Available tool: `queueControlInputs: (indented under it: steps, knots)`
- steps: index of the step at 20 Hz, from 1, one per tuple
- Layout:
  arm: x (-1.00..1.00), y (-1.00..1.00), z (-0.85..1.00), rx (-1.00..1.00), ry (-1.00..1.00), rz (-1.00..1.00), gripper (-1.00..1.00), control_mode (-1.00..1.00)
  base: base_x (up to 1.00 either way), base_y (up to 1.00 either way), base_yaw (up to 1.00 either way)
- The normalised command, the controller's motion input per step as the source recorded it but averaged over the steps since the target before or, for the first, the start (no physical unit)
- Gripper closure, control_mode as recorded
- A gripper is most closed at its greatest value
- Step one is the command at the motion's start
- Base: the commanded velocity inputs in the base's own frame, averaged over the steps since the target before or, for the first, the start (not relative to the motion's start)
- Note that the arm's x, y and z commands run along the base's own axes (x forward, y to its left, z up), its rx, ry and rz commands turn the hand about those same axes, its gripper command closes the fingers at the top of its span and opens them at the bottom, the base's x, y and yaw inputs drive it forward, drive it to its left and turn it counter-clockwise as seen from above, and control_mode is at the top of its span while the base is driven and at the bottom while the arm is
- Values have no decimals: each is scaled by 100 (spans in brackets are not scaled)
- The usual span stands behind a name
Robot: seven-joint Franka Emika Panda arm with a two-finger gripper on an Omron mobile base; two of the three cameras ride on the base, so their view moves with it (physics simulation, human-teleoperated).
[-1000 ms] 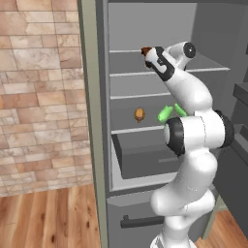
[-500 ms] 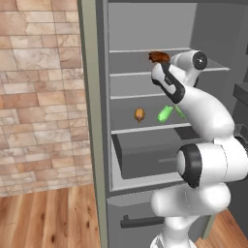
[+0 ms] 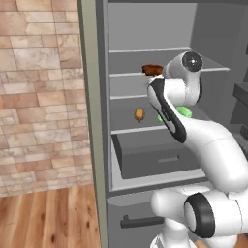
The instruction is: Place one corn and one chicken drumstick in each tupperware on the nearby counter, to pack two identical lunches.
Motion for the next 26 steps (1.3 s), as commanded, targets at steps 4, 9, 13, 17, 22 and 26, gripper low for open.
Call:
queueControlInputs:
  steps: [4, 9, 13, 17, 22, 26]
  knots:
    - [-100, 3, -1, 0, 0, -13, 100, -100, 0, 0, 0]
    - [-85, 0, 10, 0, 0, -12, 100, -100, 0, 0, 0]
    - [-75, 0, 6, 0, 1, -8, 100, -100, 0, 0, 0]
    - [0, 0, 0, 0, 0, 0, 100, 100, -95, 7, -8]
    - [0, 0, 0, 0, 0, 0, 100, 100, -83, 29, -7]
    - [0, 0, 0, 0, 0, 0, 100, 100, -36, 89, -2]
